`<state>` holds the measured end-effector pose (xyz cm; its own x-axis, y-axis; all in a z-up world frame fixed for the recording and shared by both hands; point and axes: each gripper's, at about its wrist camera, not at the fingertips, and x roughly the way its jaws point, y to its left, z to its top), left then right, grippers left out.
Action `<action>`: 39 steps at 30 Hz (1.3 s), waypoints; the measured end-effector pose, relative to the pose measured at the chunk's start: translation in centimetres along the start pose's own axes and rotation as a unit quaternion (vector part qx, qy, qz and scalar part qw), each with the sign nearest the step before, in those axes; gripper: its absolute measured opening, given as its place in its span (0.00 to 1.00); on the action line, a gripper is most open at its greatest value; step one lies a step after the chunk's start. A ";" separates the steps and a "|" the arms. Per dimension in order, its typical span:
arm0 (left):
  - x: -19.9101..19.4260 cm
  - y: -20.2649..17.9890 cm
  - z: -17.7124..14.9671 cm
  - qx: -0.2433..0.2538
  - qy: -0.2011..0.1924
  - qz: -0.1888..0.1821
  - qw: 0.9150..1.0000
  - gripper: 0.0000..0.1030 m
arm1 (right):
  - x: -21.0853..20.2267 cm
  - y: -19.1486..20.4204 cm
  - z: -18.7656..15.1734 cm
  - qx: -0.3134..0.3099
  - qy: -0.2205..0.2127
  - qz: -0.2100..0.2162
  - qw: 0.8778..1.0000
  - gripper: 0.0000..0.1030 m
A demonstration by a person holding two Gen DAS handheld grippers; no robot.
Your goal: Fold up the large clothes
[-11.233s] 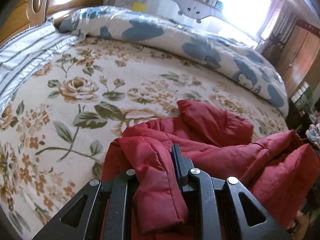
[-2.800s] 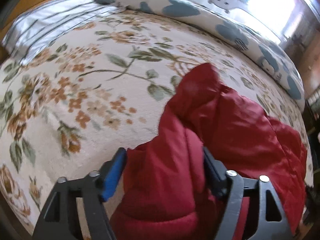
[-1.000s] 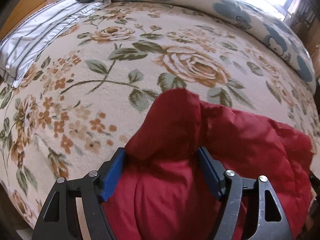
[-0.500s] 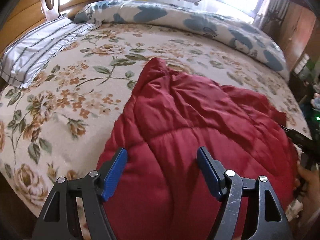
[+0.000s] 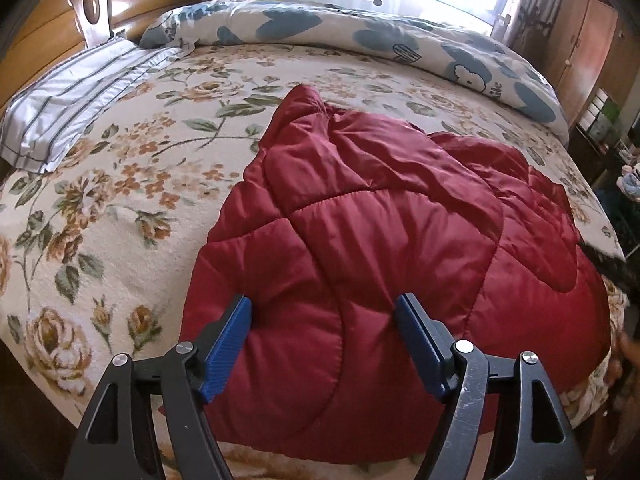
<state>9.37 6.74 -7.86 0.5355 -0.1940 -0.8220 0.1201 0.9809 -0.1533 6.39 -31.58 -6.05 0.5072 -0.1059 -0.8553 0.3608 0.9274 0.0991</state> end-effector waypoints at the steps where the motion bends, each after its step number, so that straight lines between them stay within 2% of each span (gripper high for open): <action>1: 0.1 0.1 -0.1 -0.002 0.000 -0.001 1.000 0.73 | -0.4 0.0 -0.6 -0.002 -0.001 0.001 1.000 0.73; 9: -1.4 -0.4 -1.0 0.009 -0.014 0.010 1.000 0.73 | -3.8 0.2 -6.2 -0.014 0.001 0.009 1.000 0.73; 15: -3.0 -1.1 -2.9 0.017 -0.012 0.002 1.000 0.73 | -5.3 0.7 -8.1 -0.018 -0.003 0.002 1.000 0.75; 25: -3.9 -3.2 -3.6 0.034 -0.003 -0.009 0.999 0.74 | -6.4 4.3 -9.4 -0.064 -0.006 0.017 0.998 0.76; 33: -3.4 -5.6 -3.5 0.056 0.004 0.007 0.998 0.84 | -5.4 7.0 -9.0 -0.097 -0.005 0.024 0.995 0.77; 39: -2.7 -5.8 -2.8 0.048 0.011 0.002 0.999 0.88 | -5.0 8.2 -8.6 -0.107 -0.011 0.024 0.994 0.78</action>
<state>4.90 1.64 -6.33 0.5182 -0.1893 -0.8340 0.1982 0.9752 -0.0983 0.07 -20.37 -5.36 0.5381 -0.0662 -0.8403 0.1633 0.9862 0.0269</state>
